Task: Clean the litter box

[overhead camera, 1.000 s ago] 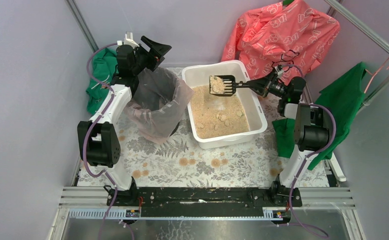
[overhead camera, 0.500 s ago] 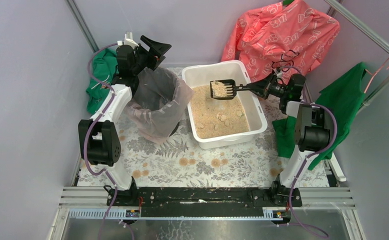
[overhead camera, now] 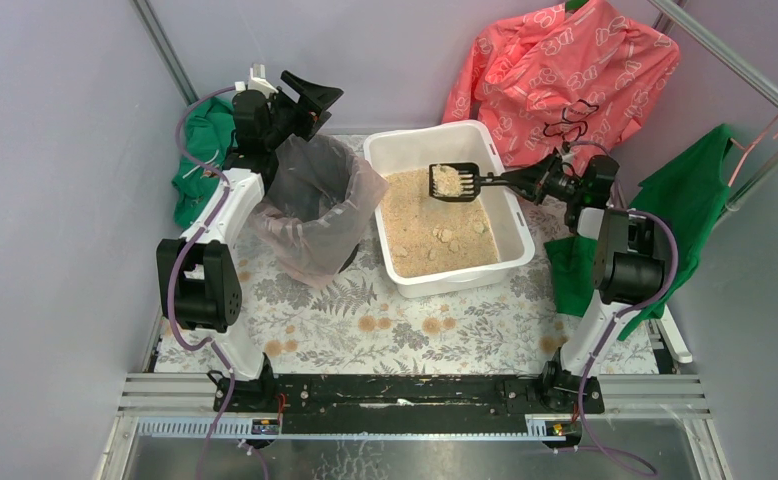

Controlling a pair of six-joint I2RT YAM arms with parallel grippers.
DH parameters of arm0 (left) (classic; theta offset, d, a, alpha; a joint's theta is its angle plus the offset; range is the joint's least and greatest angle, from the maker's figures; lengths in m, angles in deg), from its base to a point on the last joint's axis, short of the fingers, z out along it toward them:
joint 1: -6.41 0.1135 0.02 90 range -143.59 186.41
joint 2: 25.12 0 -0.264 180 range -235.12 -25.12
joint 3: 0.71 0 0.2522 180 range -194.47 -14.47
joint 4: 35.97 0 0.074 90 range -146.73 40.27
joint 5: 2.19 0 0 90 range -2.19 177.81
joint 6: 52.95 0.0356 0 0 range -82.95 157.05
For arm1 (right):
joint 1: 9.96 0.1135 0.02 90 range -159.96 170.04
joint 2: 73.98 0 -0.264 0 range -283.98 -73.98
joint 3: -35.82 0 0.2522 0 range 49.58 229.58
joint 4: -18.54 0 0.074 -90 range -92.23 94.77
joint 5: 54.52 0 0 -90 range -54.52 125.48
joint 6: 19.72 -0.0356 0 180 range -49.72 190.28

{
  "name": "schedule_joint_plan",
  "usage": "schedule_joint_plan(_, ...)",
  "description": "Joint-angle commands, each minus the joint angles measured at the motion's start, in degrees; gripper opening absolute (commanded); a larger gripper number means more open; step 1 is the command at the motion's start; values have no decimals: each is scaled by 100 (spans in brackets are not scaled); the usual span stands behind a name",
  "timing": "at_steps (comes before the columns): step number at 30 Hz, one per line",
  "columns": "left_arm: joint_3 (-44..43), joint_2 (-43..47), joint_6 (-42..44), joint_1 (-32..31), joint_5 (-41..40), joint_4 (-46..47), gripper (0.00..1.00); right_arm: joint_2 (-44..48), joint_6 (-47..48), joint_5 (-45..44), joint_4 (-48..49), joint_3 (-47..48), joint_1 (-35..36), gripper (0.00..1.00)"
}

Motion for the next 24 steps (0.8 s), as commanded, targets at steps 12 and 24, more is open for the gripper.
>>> schedule_joint_plan(12,80,18,17,52,76,243,88,471,22,69,405,-230,222,0)
schedule_joint_plan(24,39,-33,19,50,82,234,88,205,-837,111,1527,-259,251,0)
